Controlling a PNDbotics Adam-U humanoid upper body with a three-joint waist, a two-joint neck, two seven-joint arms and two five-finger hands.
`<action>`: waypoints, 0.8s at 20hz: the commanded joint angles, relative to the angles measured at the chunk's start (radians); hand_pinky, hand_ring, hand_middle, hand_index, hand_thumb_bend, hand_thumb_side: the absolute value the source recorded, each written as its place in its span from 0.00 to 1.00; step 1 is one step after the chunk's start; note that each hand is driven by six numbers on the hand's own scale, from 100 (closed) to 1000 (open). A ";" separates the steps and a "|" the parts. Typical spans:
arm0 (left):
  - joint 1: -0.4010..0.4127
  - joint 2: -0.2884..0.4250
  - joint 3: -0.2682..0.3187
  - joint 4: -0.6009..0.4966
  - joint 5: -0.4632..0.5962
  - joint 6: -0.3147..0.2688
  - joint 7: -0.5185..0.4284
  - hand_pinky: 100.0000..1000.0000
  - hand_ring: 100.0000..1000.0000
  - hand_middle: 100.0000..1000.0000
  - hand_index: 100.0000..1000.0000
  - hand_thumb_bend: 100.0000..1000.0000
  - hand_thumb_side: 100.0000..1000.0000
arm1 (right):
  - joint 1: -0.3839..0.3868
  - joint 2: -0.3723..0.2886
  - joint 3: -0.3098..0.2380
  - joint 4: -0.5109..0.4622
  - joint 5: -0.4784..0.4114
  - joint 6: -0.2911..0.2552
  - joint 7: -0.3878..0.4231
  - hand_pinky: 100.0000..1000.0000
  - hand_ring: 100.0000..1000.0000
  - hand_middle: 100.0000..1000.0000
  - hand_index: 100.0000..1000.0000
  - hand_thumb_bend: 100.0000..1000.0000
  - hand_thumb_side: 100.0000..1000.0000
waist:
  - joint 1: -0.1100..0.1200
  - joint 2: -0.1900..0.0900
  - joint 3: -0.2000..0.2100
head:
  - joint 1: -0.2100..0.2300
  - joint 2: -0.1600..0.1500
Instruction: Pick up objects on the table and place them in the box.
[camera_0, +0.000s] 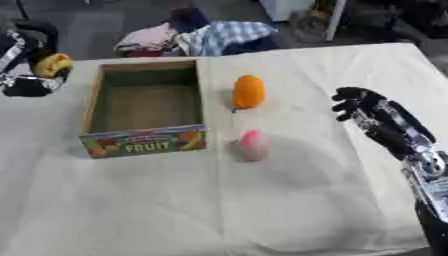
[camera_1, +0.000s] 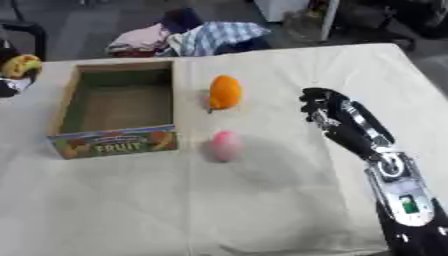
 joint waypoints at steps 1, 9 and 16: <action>-0.041 -0.025 -0.018 -0.019 -0.001 -0.017 -0.009 0.68 0.34 0.30 0.49 0.07 0.05 | -0.020 -0.004 0.004 -0.010 -0.003 -0.003 0.009 0.66 0.73 0.74 0.86 0.00 0.64 | 0.001 -0.014 -0.007 | 0.012 0.005; -0.040 -0.117 -0.056 0.035 -0.094 -0.077 -0.052 0.70 0.40 0.37 0.55 0.12 0.14 | -0.026 0.004 0.013 -0.011 -0.007 -0.004 0.022 0.66 0.73 0.74 0.86 0.00 0.64 | 0.002 -0.010 -0.026 | 0.026 0.005; -0.008 -0.129 -0.079 0.054 -0.156 -0.137 -0.206 0.82 0.64 0.64 0.78 0.26 0.47 | -0.026 0.003 0.010 -0.009 -0.005 -0.004 0.022 0.66 0.73 0.74 0.86 0.00 0.65 | 0.002 -0.009 -0.022 | 0.022 0.005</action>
